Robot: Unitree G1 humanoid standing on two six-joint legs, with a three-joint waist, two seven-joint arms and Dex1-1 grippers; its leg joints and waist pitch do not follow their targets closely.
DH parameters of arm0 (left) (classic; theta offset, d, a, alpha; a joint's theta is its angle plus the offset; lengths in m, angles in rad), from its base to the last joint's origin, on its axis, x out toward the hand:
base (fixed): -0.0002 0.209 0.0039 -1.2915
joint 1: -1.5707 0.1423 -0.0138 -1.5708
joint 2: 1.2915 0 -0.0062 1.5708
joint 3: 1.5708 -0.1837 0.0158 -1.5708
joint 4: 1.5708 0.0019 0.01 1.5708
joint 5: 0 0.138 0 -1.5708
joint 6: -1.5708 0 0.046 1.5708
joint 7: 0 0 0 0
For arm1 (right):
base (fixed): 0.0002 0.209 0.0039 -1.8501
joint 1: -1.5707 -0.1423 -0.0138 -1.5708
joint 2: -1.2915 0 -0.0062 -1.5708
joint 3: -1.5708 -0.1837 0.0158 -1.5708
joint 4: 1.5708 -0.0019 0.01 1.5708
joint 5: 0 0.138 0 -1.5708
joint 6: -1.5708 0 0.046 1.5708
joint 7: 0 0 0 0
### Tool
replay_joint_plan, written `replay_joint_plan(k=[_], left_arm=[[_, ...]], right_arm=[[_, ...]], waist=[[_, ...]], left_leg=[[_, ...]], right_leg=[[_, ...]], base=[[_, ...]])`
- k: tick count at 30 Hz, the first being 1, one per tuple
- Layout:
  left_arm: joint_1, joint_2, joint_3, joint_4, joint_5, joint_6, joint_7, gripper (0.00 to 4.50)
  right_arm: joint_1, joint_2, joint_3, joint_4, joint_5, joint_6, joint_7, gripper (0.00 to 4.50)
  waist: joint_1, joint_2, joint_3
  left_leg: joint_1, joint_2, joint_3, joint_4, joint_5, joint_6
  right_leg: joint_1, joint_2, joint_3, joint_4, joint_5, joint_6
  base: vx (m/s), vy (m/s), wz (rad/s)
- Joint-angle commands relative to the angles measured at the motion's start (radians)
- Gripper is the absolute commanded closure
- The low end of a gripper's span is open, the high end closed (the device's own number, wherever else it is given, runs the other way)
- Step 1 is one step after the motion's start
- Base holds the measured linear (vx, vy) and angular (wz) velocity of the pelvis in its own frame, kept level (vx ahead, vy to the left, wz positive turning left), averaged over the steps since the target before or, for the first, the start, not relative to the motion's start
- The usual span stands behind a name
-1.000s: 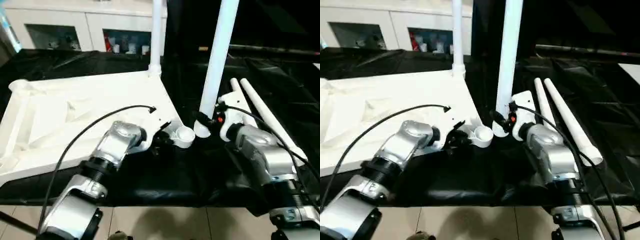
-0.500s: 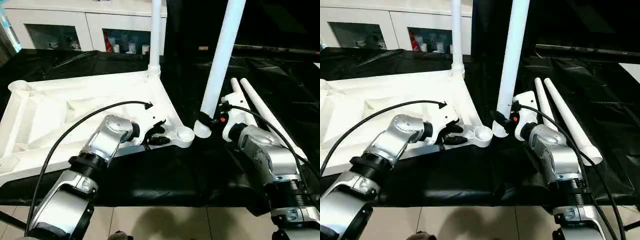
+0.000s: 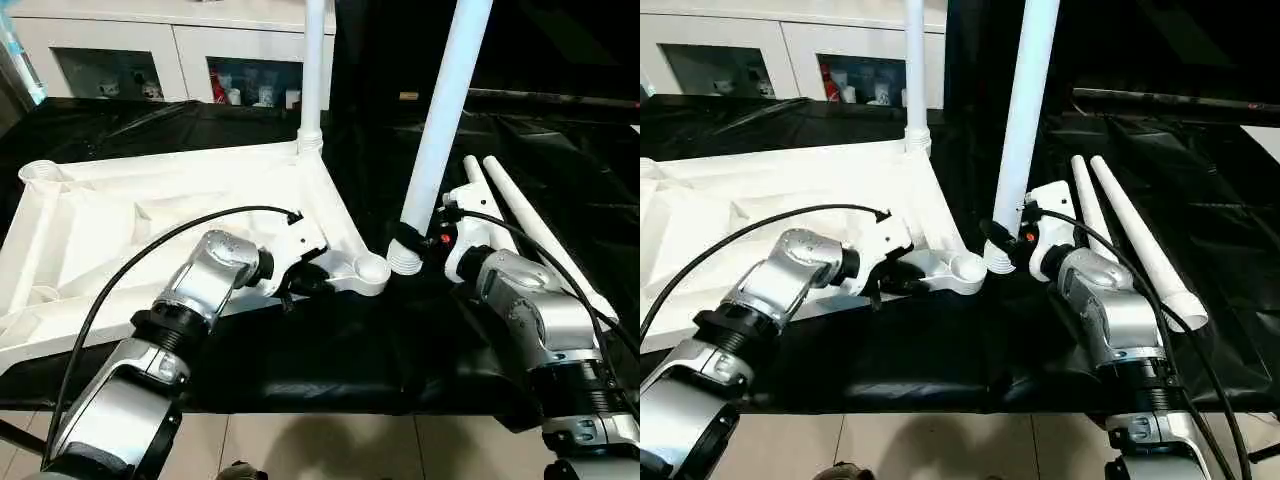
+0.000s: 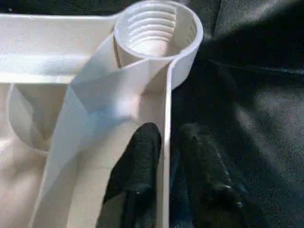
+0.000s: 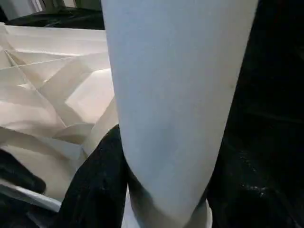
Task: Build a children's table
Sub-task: Rotate table base, then insert table leg to table base
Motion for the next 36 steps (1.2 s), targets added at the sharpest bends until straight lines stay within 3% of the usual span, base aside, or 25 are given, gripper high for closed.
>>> replay_joint_plan(k=[1, 8, 11, 13, 17, 19, 23, 25, 26, 28, 29, 31, 33, 36], left_arm=[[0.006, 0.004, -0.008, -0.001, 0.003, -0.004, -0.001, 3.88], [0.012, 0.01, -0.011, 0.01, 0.011, -0.01, 0.012, 4.41], [0.013, 0.008, 0.001, 0.009, -0.001, -0.01, 0.021, 4.49], [0.016, 0.004, 0.016, 0.005, -0.018, -0.017, 0.02, 4.5], [0.035, 0.008, 0.015, -0.011, -0.019, -0.008, 0.023, 4.5], [0.048, 0.006, 0.015, -0.026, -0.021, 0.001, 0.029, 4.5], [0.071, -0.003, 0.014, -0.061, -0.025, 0.017, 0.043, 4.5], [0.085, -0.009, 0.012, -0.094, -0.029, 0.033, 0.042, 4.5], [0.088, -0.01, 0.011, -0.103, -0.029, 0.038, 0.042, 4.5], [0.092, -0.01, 0.008, -0.114, -0.028, 0.044, 0.041, 4.5], [0.094, -0.011, 0.008, -0.118, -0.028, 0.046, 0.043, 4.5], [0.095, -0.009, 0.006, -0.121, -0.026, 0.047, 0.047, 4.5], [0.095, -0.008, 0.007, -0.12, -0.025, 0.048, 0.051, 4.5], [0.098, -0.007, 0.01, -0.129, -0.025, 0.055, 0.058, 4.5]], right_arm=[[-0.008, -0.006, -0.011, -0.009, 0.009, 0.004, 0.007, 2.62], [-0.007, -0.006, -0.011, -0.01, 0.019, 0.019, 0.017, 2.62], [-0.005, -0.004, -0.019, -0.022, 0.055, 0.07, 0.042, 2.62], [-0.005, -0.018, -0.007, -0.053, 0.126, 0.156, 0.139, 2.62], [-0.03, -0.011, 0.0, 0.0, 0.1, 0.122, 0.138, 2.62], [-0.053, -0.001, 0.004, 0.041, 0.087, 0.106, 0.134, 2.62], [-0.079, 0.011, 0.016, 0.088, 0.07, 0.089, 0.131, 2.62], [-0.097, 0.015, 0.021, 0.118, 0.068, 0.087, 0.131, 2.62], [-0.102, 0.017, 0.023, 0.128, 0.067, 0.086, 0.133, 2.62], [-0.11, 0.019, 0.029, 0.142, 0.065, 0.086, 0.139, 2.62], [-0.117, 0.019, 0.037, 0.152, 0.061, 0.09, 0.149, 2.62], [-0.123, 0.014, 0.053, 0.155, 0.058, 0.102, 0.167, 2.62], [-0.122, 0.008, 0.061, 0.147, 0.06, 0.118, 0.181, 2.62], [-0.115, -0.011, 0.08, 0.122, 0.062, 0.149, 0.212, 2.62]], waist=[[0.003, 0.006, -0.076], [0.002, 0.007, -0.075], [0.003, 0.006, -0.076], [0.003, 0.006, -0.076], [0.002, 0.004, -0.076], [-0.001, -0.005, -0.074], [0.0, -0.001, -0.076], [0.0, -0.01, -0.076], [0.0, -0.008, -0.076], [0.0, -0.007, -0.074], [0.0, -0.015, -0.075], [0.001, -0.01, -0.074], [0.0, -0.015, -0.074], [0.002, -0.014, -0.075]], left_leg=[[0.028, 0.052, -0.03, -0.072, -0.245, -0.014], [0.028, 0.052, -0.03, -0.073, -0.244, -0.014], [0.027, 0.052, -0.03, -0.072, -0.237, -0.006], [0.026, 0.053, -0.03, -0.072, -0.241, 0.002], [0.027, 0.054, -0.03, -0.072, -0.239, -0.009], [0.027, 0.054, -0.028, -0.072, -0.239, -0.012], [0.027, 0.054, -0.027, -0.07, -0.221, -0.009], [0.026, 0.055, -0.026, -0.071, -0.202, -0.001], [0.026, 0.055, -0.027, -0.071, -0.198, 0.001], [0.026, 0.053, -0.025, -0.071, -0.198, 0.003], [0.026, 0.054, -0.024, -0.07, -0.198, 0.005], [0.026, 0.054, -0.025, -0.071, -0.203, 0.006], [0.026, 0.054, -0.026, -0.072, -0.203, 0.005], [0.027, 0.054, -0.025, -0.072, -0.196, 0.005]], right_leg=[[0.043, -0.089, 0.046, -0.084, -0.205, -0.22], [0.044, -0.089, 0.046, -0.085, -0.212, -0.216], [0.045, -0.087, 0.046, -0.084, -0.198, -0.219], [0.048, -0.088, 0.045, -0.084, -0.189, -0.225], [0.044, -0.091, 0.045, -0.084, -0.209, -0.225], [0.042, -0.09, 0.045, -0.086, -0.225, -0.226], [0.041, -0.092, 0.046, -0.083, -0.222, -0.223], [0.043, -0.091, 0.045, -0.081, -0.204, -0.224], [0.043, -0.092, 0.045, -0.08, -0.202, -0.223], [0.042, -0.09, 0.046, -0.083, -0.207, -0.221], [0.043, -0.091, 0.046, -0.083, -0.21, -0.219], [0.042, -0.091, 0.045, -0.084, -0.229, -0.21], [0.042, -0.091, 0.045, -0.084, -0.238, -0.206], [0.043, -0.09, 0.046, -0.083, -0.223, -0.203]], base=[[0.0, 0.0, 0.0], [0.0, 0.0, 0.0], [0.0, 0.0, 0.0], [0.0, 0.0, 0.0], [0.0, 0.0, 0.0], [0.0, 0.0, 0.0], [0.0, 0.0, 0.0], [0.0, 0.0, 0.0], [0.0, 0.0, 0.0], [0.0, 0.0, 0.0], [0.0, 0.0, 0.0], [0.0, 0.0, 0.0], [0.0, 0.0, 0.0], [0.0, 0.0, 0.0]])
